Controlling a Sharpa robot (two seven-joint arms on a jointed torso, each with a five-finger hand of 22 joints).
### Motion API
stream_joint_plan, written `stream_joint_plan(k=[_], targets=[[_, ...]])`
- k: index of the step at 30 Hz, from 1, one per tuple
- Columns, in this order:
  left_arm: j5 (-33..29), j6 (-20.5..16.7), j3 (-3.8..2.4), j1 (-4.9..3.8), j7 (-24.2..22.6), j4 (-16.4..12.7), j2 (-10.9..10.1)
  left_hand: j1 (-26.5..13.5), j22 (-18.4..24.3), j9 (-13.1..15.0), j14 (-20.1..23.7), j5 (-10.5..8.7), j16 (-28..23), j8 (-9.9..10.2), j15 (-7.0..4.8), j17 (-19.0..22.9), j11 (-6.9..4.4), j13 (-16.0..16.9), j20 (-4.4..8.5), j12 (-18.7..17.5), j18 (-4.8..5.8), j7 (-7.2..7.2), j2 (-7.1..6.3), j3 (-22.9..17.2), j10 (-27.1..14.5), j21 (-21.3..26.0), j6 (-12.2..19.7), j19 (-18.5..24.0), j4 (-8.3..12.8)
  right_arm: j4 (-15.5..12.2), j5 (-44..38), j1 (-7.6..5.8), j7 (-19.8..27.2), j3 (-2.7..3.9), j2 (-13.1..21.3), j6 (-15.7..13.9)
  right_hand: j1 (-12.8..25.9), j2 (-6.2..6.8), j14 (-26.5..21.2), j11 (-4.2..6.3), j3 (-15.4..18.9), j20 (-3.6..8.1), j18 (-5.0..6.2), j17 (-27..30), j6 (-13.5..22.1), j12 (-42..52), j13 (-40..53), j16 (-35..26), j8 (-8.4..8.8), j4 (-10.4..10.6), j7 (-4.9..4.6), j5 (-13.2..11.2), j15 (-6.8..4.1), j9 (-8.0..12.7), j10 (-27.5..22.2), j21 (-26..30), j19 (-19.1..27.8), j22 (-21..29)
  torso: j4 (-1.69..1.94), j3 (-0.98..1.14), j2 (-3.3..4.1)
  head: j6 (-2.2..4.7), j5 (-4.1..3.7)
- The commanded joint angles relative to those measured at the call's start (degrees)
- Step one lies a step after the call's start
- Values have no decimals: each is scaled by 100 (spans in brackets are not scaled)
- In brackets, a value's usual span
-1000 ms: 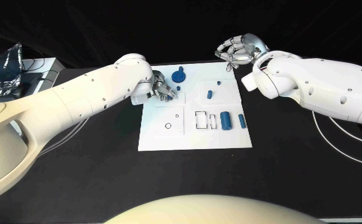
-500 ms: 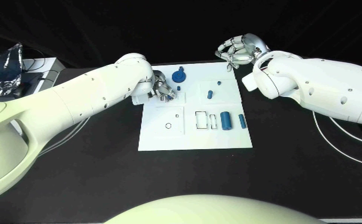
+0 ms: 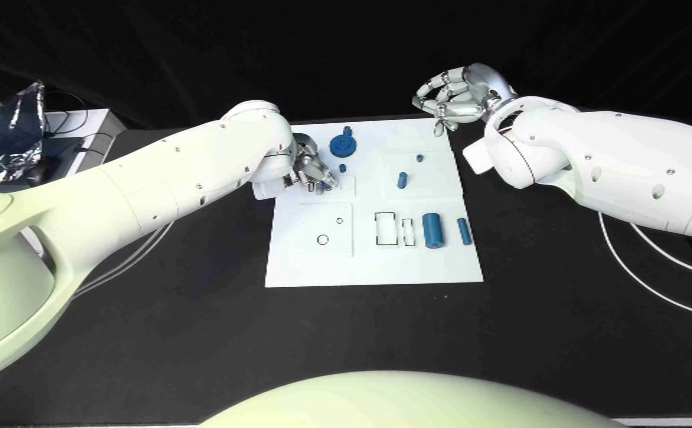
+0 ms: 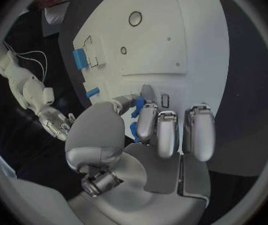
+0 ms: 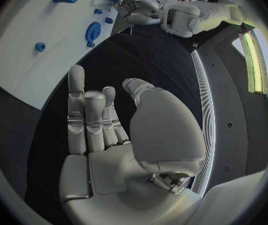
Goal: Assemble the parts on the task board
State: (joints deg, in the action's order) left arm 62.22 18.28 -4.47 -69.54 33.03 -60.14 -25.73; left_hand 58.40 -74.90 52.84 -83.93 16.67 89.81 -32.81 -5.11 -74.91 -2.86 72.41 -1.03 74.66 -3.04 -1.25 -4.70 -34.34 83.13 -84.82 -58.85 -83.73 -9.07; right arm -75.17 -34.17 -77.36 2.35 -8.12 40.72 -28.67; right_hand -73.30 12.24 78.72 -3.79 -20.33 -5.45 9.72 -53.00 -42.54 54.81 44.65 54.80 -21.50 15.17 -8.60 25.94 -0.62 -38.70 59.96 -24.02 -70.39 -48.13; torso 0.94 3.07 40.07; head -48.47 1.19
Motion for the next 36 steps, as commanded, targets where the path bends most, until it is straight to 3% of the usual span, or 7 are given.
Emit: stream_joint_plan(k=[1,13,36], targets=[[2,194,31,47,97,8,-10,91,-521,6,-607,32,19,17,-32,-1509,3,6,-3,-26,71,42,37,-269,-10,14,27,-54,218,-1,-50,2,66,2,-6,66,5,45,3,-6,-28,1,69,5,19,-26,-5,-16,31,3,-20,36,12,-7,-52,23,-35,6,-2,-1,0,-3,7],[-2,206,31,46,98,-3,-11,167,-520,11,-607,25,19,7,-23,-1509,12,6,-12,-31,70,30,177,-565,-5,18,13,-51,337,0,-58,2,64,2,-13,72,5,45,3,-6,-28,1,69,5,19,-26,-5,-16,31,3,-20,36,12,-7,-52,23,-35,6,0,0,3,-6,11],[-81,365,31,46,86,-85,-16,190,-526,14,-607,18,19,3,-19,-1509,15,9,-15,-30,72,27,201,-643,-3,16,10,-54,393,5,-72,2,63,2,-19,79,5,45,3,-6,-28,1,69,5,19,-26,-5,-16,31,3,-20,36,12,-7,-52,23,-35,6,-5,1,4,-17,12]])
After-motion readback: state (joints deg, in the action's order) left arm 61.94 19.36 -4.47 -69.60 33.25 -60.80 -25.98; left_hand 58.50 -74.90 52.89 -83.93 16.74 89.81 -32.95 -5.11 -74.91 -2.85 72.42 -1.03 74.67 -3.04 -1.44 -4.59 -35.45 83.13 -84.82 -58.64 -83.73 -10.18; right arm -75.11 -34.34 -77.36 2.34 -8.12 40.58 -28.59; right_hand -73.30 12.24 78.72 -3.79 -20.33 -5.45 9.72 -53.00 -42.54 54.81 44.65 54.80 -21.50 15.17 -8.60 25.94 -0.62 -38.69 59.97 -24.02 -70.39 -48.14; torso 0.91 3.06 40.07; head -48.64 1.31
